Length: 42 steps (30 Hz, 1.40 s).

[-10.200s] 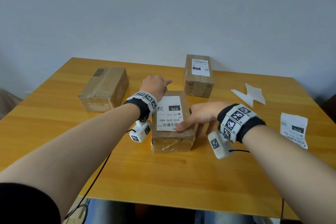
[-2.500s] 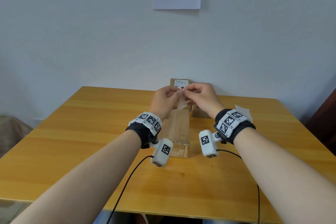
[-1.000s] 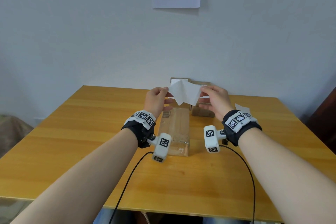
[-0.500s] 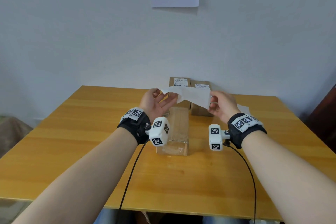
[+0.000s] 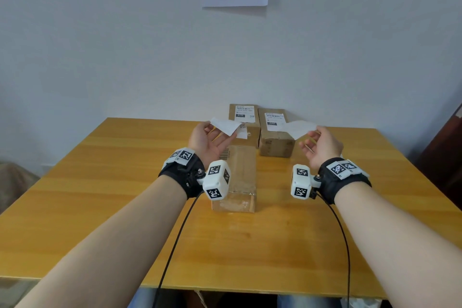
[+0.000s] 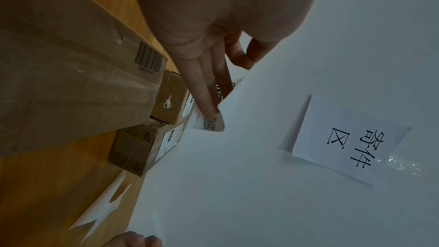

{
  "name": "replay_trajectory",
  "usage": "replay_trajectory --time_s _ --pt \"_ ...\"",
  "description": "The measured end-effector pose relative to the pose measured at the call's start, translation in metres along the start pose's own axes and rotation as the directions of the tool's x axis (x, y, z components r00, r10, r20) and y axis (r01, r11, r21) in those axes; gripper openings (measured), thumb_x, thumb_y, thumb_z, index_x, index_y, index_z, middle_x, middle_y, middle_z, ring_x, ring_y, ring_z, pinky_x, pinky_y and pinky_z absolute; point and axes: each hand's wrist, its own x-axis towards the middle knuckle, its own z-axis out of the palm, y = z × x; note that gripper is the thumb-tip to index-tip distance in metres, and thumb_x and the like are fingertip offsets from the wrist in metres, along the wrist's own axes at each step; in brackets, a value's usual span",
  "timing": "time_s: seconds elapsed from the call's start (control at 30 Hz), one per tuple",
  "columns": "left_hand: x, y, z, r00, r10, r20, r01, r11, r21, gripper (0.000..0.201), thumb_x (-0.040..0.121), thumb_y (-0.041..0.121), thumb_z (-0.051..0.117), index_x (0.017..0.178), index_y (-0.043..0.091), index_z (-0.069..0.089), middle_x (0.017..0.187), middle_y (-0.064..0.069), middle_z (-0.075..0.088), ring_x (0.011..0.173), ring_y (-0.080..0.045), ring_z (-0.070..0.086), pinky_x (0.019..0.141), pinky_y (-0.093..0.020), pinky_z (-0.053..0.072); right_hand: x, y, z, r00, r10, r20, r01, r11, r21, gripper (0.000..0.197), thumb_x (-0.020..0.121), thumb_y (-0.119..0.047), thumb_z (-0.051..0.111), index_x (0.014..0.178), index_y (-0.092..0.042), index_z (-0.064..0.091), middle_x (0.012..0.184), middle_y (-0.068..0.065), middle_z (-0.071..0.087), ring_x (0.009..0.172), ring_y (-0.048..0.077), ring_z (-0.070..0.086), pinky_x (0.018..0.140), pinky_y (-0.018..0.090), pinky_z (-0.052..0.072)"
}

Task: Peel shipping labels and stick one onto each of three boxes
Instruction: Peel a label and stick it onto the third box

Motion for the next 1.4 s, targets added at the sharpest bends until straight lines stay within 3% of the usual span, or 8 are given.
replay_trajectory --time_s 0.23,0.53,0.77,0.93,1.03,1.23,1.3,1.4 --pt "0.003 -0.004 0.0 1.0 -0.017 -0.005 0.018 0.996 0.083 0.009 0.104 0.014 0.051 0.096 0.009 0.048 0.123 -0.024 0.071 0.108 -0.046 0.071 0.081 -0.055 0.062 0.013 -0.001 -0.015 0.993 -0.006 -0.12 0.013 0.998 0.06 0.021 0.102 -0.015 0.06 0.12 -0.007 0.066 0.09 0.007 0.073 0.065 0.021 0.061 0.077 0.048 0.066" --pt "0.008 -0.008 -0.001 0.999 -0.027 -0.026 0.03 0.991 0.133 0.008 0.103 0.015 0.053 0.1 0.008 0.052 0.125 -0.022 0.07 0.109 -0.046 0.07 0.077 -0.053 0.064 0.03 -0.015 -0.025 0.997 -0.029 -0.067 0.027 0.999 -0.019 0.01 0.101 -0.013 0.058 0.104 -0.006 0.064 0.097 0.011 0.068 0.074 0.026 0.064 0.049 0.03 0.057" --pt "0.008 -0.015 0.0 0.998 -0.024 -0.063 0.036 0.982 0.187 0.01 0.103 0.014 0.053 0.096 0.007 0.053 0.124 -0.019 0.069 0.104 -0.044 0.072 0.077 -0.052 0.064 0.033 -0.016 -0.026 0.96 0.068 0.272 -0.041 0.994 -0.102 0.051 0.107 -0.022 0.059 0.154 -0.022 0.043 0.136 -0.001 0.058 0.109 0.037 0.072 0.096 0.053 0.06" --pt "0.005 -0.018 0.005 0.996 -0.026 -0.083 0.046 0.968 0.248 0.012 0.104 0.016 0.051 0.094 0.009 0.053 0.113 -0.015 0.07 0.094 -0.039 0.075 0.082 -0.051 0.063 -0.007 -0.014 0.012 0.891 -0.037 0.452 0.197 0.93 -0.311 0.015 0.103 -0.016 0.065 0.117 -0.015 0.07 0.123 0.021 0.071 0.08 0.024 0.072 0.067 0.037 0.064" --pt "-0.001 -0.02 0.012 0.997 -0.021 -0.075 0.043 0.953 0.299 0.016 0.104 0.015 0.051 0.089 0.01 0.051 0.104 -0.014 0.071 0.088 -0.037 0.076 0.086 -0.05 0.061 -0.043 -0.017 0.047 0.769 -0.046 0.638 0.412 0.798 -0.439 0.017 0.099 -0.024 0.071 0.114 -0.017 0.073 0.114 0.015 0.075 0.084 0.024 0.074 0.072 0.037 0.064" --pt "-0.013 -0.009 0.018 0.993 -0.014 -0.114 0.056 0.926 0.373 0.017 0.103 0.018 0.053 0.088 0.011 0.056 0.105 -0.013 0.071 0.087 -0.037 0.072 0.095 -0.051 0.058 -0.083 -0.003 0.086 0.594 0.061 0.802 0.788 0.158 -0.595 0.055 0.071 -0.052 0.09 0.111 -0.024 0.064 0.104 -0.007 0.066 0.093 0.011 0.064 0.079 0.032 0.054" --pt "-0.017 -0.003 0.017 0.991 -0.013 -0.136 0.061 0.931 0.359 0.018 0.103 0.018 0.053 0.086 0.011 0.056 0.105 -0.015 0.071 0.093 -0.038 0.071 0.094 -0.05 0.058 -0.085 0.004 0.09 0.57 0.079 0.818 0.815 0.079 -0.575 0.052 0.07 -0.047 0.091 0.108 -0.026 0.062 0.105 -0.01 0.064 0.095 0.011 0.061 0.08 0.032 0.052" --pt "-0.023 0.005 0.016 0.99 -0.021 -0.14 0.071 0.927 0.367 0.021 0.102 0.022 0.055 0.084 0.012 0.055 0.102 -0.013 0.068 0.097 -0.039 0.068 0.097 -0.051 0.057 -0.086 0.009 0.092 0.54 0.041 0.841 0.834 0.109 -0.541 0.026 0.081 -0.037 0.084 0.096 -0.026 0.066 0.101 -0.01 0.067 0.097 0.014 0.065 0.082 0.034 0.053"
